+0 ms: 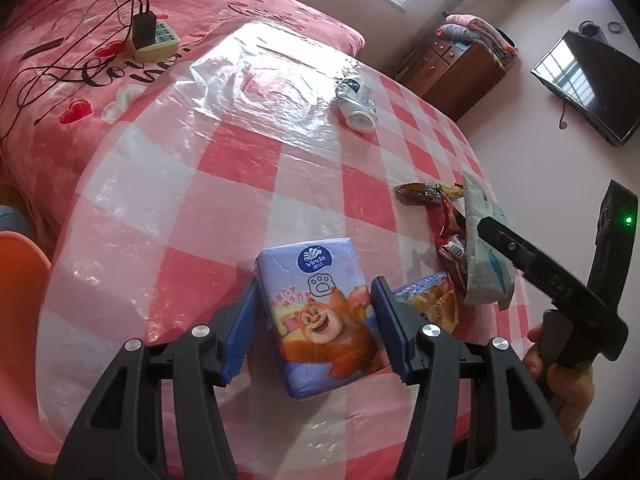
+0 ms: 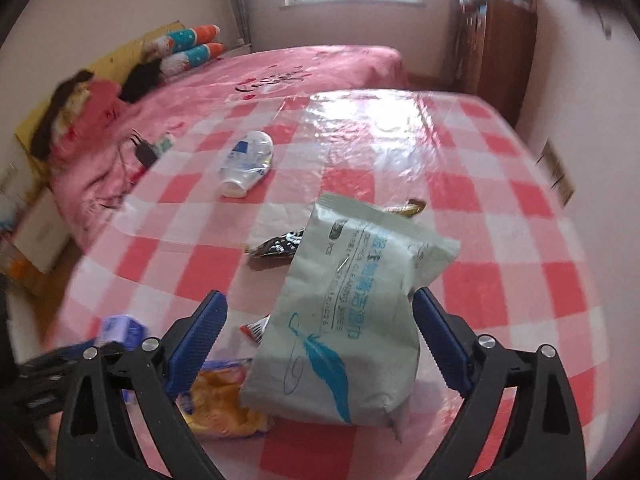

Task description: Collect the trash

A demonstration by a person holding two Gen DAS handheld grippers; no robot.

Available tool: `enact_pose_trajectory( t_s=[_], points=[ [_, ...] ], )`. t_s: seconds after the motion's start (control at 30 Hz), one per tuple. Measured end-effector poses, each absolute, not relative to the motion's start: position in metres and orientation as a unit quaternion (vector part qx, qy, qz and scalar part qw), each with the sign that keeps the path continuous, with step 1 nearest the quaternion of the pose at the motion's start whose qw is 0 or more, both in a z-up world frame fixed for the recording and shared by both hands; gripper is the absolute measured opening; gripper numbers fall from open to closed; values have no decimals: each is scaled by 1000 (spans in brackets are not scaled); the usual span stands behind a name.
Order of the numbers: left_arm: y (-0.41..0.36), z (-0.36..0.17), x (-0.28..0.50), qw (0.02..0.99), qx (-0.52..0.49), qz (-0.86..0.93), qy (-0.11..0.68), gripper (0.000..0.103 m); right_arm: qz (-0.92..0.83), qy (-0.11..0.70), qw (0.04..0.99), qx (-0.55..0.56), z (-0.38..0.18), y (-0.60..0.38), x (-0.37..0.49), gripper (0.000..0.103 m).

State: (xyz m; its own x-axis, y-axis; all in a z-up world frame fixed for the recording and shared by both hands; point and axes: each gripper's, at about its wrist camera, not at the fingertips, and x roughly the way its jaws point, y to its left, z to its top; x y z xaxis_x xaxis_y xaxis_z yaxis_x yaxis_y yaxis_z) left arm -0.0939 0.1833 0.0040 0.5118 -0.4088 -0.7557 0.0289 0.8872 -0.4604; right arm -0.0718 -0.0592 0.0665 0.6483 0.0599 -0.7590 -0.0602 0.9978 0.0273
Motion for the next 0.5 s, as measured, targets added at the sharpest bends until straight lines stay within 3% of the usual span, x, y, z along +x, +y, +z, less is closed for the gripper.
enact_pose_trajectory(
  t_s=[0.1,0.17,0.3,0.43,0.5],
  points=[
    [189,3,-96,846,-206,-131,474,58,25,419,908,-23,62,-57,-70,87],
    [192,3,-96,846,-210,-132,472,58,13,417,908,-36,60,-58,-70,70],
    [194,2,-98,846,-214,-134,470,58,7,414,910,-37,64,-66,-70,52],
    [195,2,-100,845,-219,-137,468,58,11,423,906,-30,66,-71,-68,56],
    [197,1,-100,845,-220,-138,467,58,14,429,903,-27,64,-69,-67,75]
  ],
)
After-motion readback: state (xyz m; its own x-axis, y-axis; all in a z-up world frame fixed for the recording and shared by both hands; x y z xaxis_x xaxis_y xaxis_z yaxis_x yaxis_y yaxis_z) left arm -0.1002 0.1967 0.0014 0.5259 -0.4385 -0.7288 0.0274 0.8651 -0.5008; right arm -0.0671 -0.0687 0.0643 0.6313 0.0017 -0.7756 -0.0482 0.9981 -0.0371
